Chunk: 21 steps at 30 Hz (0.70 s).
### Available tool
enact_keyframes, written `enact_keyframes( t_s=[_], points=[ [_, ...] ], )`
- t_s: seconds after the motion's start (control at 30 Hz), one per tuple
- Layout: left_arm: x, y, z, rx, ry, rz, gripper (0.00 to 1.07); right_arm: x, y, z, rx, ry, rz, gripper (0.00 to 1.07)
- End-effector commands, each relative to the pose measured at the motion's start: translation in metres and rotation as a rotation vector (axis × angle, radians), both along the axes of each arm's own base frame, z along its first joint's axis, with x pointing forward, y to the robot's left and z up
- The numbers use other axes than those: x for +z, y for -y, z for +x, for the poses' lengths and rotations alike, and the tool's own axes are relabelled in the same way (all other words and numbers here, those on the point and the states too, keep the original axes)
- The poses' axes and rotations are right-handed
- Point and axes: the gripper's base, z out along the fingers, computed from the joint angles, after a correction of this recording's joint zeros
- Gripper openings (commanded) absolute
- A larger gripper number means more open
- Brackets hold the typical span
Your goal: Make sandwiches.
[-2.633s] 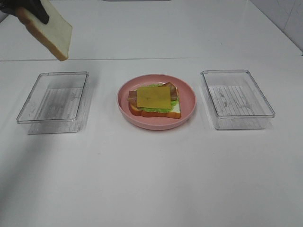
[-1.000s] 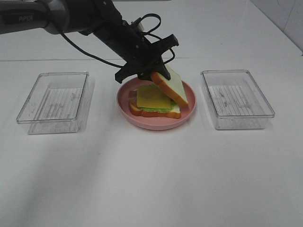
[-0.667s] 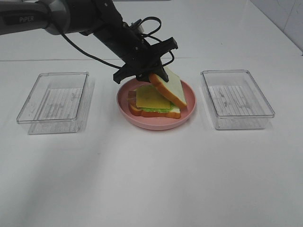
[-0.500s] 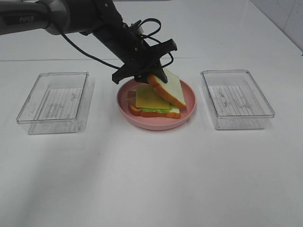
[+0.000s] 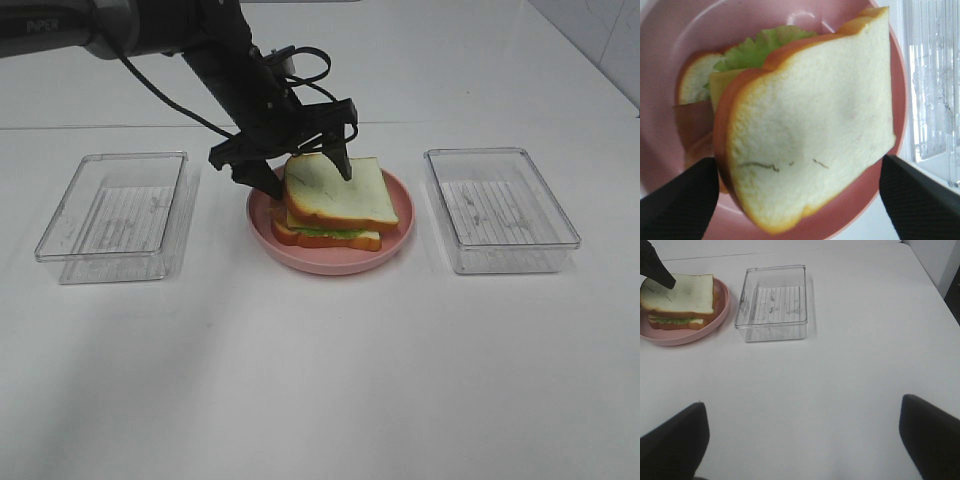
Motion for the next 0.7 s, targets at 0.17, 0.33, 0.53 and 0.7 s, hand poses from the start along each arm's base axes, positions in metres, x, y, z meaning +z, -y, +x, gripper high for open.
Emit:
enact_keyframes(
  t_s=[0.17, 0.33, 0.53, 0.7],
  points=[
    [0.039, -0.018, -0.009, -0.041, 0.058, 0.168, 0.82, 0.000, 0.000, -0.002, 0.005, 0.028, -0.006, 0.98],
    [0.064, -0.033, -0.018, -0.072, 0.081, 0.303, 0.90, 0.000, 0.000, -0.002, 0.005, 0.028, -0.006, 0.98],
    [0.089, -0.073, -0.018, -0.082, 0.069, 0.405, 0.96, 0.000, 0.000, -0.002, 0.005, 0.028, -0.006, 0.98],
    [0.103, -0.118, -0.008, -0.018, 0.065, 0.413, 0.96, 0.000, 0.000, -0.002, 0.005, 0.028, -0.006, 0.98]
  ],
)
